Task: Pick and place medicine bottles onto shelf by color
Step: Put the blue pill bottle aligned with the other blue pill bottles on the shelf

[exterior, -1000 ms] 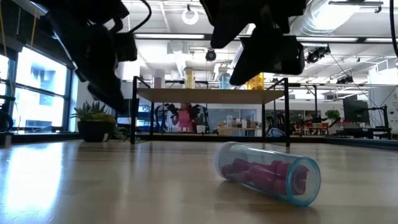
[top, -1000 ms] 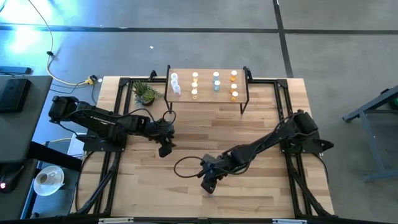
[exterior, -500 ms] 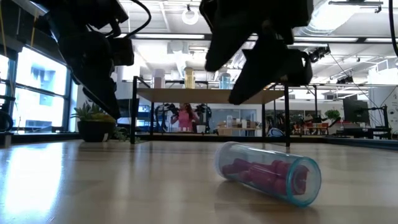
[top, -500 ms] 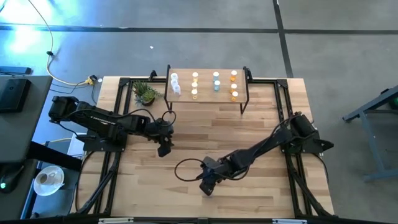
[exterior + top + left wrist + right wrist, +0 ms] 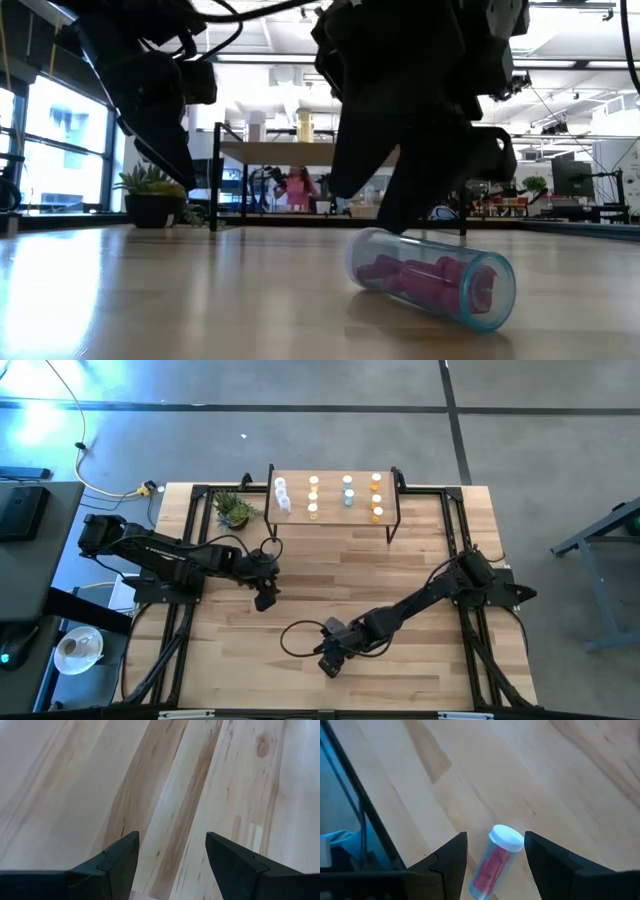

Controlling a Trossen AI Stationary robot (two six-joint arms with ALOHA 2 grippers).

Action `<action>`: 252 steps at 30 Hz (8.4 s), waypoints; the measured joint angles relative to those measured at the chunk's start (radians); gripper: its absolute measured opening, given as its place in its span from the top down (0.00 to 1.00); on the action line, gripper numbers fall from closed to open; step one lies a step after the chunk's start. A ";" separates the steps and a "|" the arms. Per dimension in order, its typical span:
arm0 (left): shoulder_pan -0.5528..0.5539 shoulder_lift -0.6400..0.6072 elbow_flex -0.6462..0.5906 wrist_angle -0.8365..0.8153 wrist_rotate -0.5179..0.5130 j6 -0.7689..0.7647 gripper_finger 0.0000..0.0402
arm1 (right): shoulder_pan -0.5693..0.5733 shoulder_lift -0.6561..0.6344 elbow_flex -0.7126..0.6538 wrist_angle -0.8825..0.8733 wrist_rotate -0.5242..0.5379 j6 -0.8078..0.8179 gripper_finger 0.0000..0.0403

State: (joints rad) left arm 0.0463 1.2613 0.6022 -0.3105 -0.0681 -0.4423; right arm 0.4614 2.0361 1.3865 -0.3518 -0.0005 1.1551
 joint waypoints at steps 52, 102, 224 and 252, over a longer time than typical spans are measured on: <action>-0.119 -0.080 0.000 -0.089 -0.004 0.062 0.45 | 0.021 0.053 0.175 -0.230 0.096 0.007 0.74; -0.393 -1.036 -0.448 0.101 -0.183 0.111 0.45 | -0.128 -0.017 0.936 -1.204 0.961 -0.529 0.74; -0.393 -1.077 -0.448 0.148 -0.205 0.260 0.45 | -0.592 -0.496 -0.547 0.758 0.772 -1.519 0.66; -0.393 -1.077 -0.448 0.150 -0.205 0.252 0.45 | -0.590 -0.499 -0.547 0.744 0.789 -1.477 0.56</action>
State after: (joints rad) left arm -0.3470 0.1841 0.1543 -0.1608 -0.2729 -0.1905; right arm -0.1290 1.5367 0.8398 0.3924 0.7887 -0.3219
